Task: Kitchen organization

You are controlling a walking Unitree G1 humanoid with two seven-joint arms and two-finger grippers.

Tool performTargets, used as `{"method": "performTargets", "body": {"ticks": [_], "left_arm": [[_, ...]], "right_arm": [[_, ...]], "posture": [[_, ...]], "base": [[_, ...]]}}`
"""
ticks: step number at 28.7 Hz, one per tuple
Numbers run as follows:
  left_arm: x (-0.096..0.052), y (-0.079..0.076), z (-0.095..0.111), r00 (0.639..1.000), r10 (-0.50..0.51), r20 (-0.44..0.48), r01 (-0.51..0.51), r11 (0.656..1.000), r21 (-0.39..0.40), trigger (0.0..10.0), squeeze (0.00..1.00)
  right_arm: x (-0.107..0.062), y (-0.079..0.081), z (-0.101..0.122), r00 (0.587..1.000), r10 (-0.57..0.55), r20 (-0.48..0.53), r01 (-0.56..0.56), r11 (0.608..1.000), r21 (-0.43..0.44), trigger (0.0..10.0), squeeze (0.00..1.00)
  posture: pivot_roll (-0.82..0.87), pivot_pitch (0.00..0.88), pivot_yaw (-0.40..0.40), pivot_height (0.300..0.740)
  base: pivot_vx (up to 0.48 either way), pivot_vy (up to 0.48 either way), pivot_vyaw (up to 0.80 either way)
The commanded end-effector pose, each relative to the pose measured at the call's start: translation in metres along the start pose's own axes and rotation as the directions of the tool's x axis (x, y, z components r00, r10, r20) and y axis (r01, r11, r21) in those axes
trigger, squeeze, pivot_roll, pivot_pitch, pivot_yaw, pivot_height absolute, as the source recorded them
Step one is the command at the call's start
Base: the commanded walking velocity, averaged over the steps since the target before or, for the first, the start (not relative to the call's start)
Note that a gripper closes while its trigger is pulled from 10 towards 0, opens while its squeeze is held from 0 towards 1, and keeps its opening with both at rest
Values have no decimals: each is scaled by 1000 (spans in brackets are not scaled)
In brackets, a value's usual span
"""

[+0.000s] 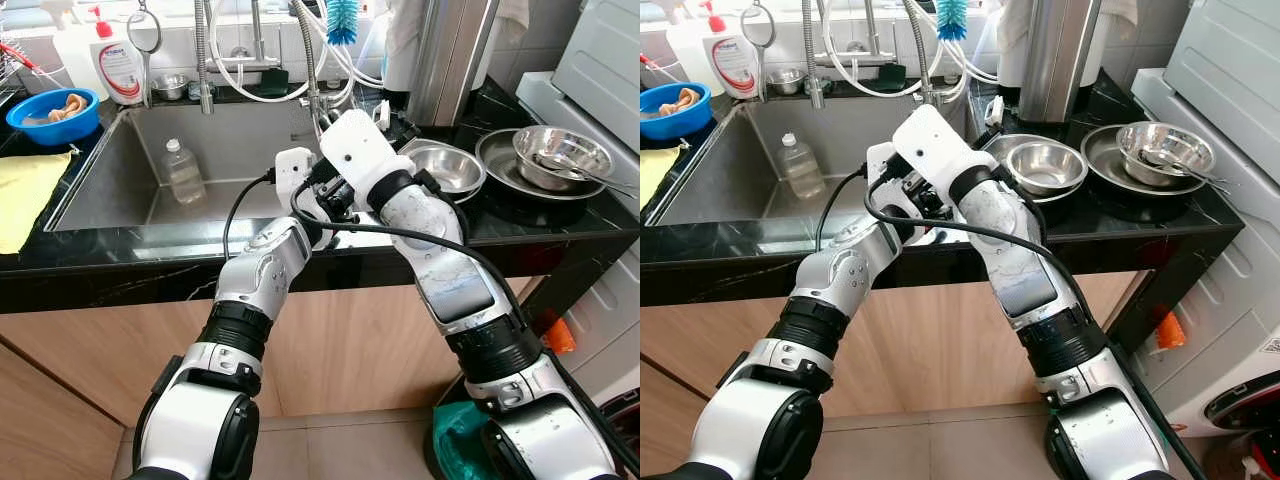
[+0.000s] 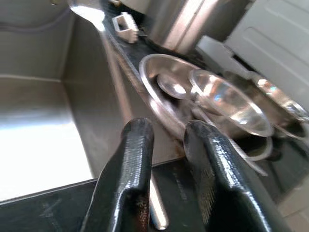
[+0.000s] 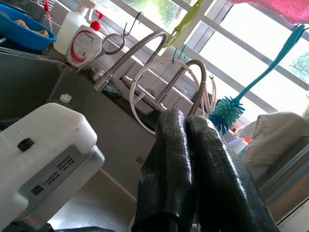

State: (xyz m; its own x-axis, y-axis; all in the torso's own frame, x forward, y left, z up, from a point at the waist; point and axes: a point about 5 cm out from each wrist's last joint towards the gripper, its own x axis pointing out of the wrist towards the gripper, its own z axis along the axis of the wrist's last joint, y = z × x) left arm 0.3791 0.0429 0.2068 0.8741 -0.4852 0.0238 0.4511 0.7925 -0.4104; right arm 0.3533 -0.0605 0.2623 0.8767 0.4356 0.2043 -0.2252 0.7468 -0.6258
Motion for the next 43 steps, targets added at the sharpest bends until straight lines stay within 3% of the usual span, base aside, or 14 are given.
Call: {"method": "performTargets", "body": {"ticks": [1,2,3,4,8,9,10,11,12,16,17,28,35,43], "left_arm": [[-1,3,1,1000,28,9,-28,1000,9,10000,1000],[-1,4,0,999,31,8,-31,999,9,10000,278],[-1,4,0,999,32,8,-32,999,8,10000,278],[-1,4,0,999,36,9,-36,999,13,10000,0],[0,5,-2,998,56,1,-56,998,22,10000,0],[1,4,-2,998,60,-2,-60,998,19,10000,227],[1,4,-2,998,60,-2,-60,998,19,10000,227],[1,4,-2,998,62,-2,-62,998,18,10000,714],[1,4,-2,998,65,-2,-65,998,20,10000,1000],[2,4,-4,996,89,-9,-89,995,36,10000,1000],[2,5,-4,995,99,-10,-99,994,39,10000,0],[5,5,-4,993,114,-7,-114,993,39,10000,0],[9,-6,-4,996,89,-4,-89,995,50,10000,0],[11,-7,-5,996,91,-1,-90,995,53,10000,0]], "right_arm": [[2,-7,15,998,-16,58,16,1000,1,10000,0],[2,-7,15,998,-15,58,15,1000,1,10000,0],[2,-7,15,998,-15,58,15,1000,1,10000,0],[2,-7,15,998,-15,57,15,1000,0,10000,0],[2,-7,16,998,-13,60,13,1000,2,10000,0],[3,-6,17,998,-9,63,9,1000,1,10000,0],[3,-6,17,998,-9,63,9,1000,1,10000,0],[3,-6,18,998,-7,65,7,1000,1,10000,0],[3,-6,18,998,-7,66,7,1000,1,10000,0],[3,-5,19,998,-6,70,6,1000,1,10000,0],[3,-5,19,997,-4,72,4,1000,1,10000,0],[3,-2,21,997,11,79,-10,1000,-1,10000,0],[3,0,25,995,25,97,-25,1000,-1,10000,0],[2,0,27,994,26,102,-26,1000,-3,10000,0]], "posture": [[-164,0,30,740],[-164,0,30,740],[-164,0,30,740],[-165,0,30,740],[-166,0,31,740],[-166,1,31,740],[-166,1,31,740],[-166,1,31,740],[-165,1,31,740],[-166,4,33,740],[-166,4,33,740],[-172,5,39,740],[-179,0,44,740],[-188,0,50,740]], "base": [[0,0,0],[0,0,0],[0,0,0],[0,0,0],[0,0,0],[0,0,0],[0,0,0],[0,0,0],[0,0,0],[0,0,0],[0,0,0],[0,0,0],[0,0,0],[0,0,0]]}}
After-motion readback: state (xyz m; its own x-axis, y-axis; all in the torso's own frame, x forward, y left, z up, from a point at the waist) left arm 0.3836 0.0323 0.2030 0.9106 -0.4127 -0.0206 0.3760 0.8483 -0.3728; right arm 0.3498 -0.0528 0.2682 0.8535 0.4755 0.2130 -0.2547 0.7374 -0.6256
